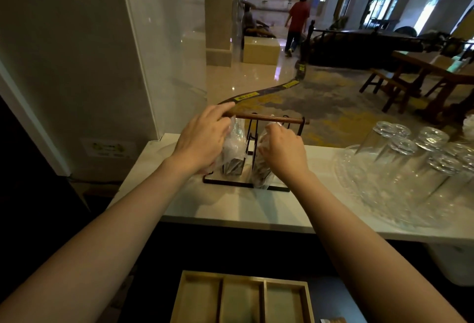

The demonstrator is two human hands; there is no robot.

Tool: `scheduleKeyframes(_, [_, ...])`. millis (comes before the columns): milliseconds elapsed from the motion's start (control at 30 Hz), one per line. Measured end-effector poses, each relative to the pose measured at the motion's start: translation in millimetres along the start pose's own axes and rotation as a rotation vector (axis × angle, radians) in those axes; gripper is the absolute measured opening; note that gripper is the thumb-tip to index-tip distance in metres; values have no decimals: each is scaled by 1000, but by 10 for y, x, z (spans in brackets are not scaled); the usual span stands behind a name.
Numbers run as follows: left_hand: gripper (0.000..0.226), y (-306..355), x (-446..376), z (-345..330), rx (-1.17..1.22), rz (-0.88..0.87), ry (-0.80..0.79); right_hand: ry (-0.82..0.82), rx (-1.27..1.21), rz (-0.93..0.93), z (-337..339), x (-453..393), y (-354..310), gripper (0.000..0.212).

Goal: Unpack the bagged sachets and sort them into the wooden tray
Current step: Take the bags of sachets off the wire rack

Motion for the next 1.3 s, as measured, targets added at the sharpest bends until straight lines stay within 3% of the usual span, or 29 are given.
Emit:
scheduleKeyframes(100, [32, -66, -32, -212, 42, -38, -93, 31, 60, 10, 11, -17, 5, 25])
scheduleKeyframes(300, [33, -40, -11, -272, -82, -78, -67, 23, 86, 108, 53, 20, -20, 22])
scheduleKeyframes(433, [23, 36, -74, -301, -209, -75, -44, 101, -163, 159, 75, 143, 62, 16])
scheduleKeyframes(633, [31, 69, -176, -221, -201, -67, -13, 93, -613, 103, 342, 427, 163, 13])
scheduleKeyframes(733, [30, 100, -115, -251, -192, -57, -65, 1, -936, 52, 562, 540, 119, 15])
scheduleKeyframes(867, [28, 62, -65, -256, 90, 48, -65, -219, -1357, -89, 702, 676, 42, 23])
scheduleKeyframes(967, [20, 103, 129, -76, 273, 108, 137, -330, -1503, -104, 728, 776, -15, 17])
scheduleKeyframes(1100, [18, 232, 471, 180, 536, 211, 324, -373, -1494, -74, 615, 860, -102, 23])
scheduleKeyframes(1200, [27, 322, 612, 260, 776, 393, 324, -319, -1408, -25, 520, 907, -174, 25])
scheduleKeyframes(1300, [31, 407, 708, 241, 858, 440, 296, -314, -1333, -1, 435, 961, -249, 19])
Point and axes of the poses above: each hand's wrist, its own x-axis away from the middle knuckle, its own z-axis out of the back of the hand, y = z × x, the point moved 4 cm from there along -x, towards the middle knuckle, and after that the axes turned 10 degrees about -z, right-handed, at the moved point
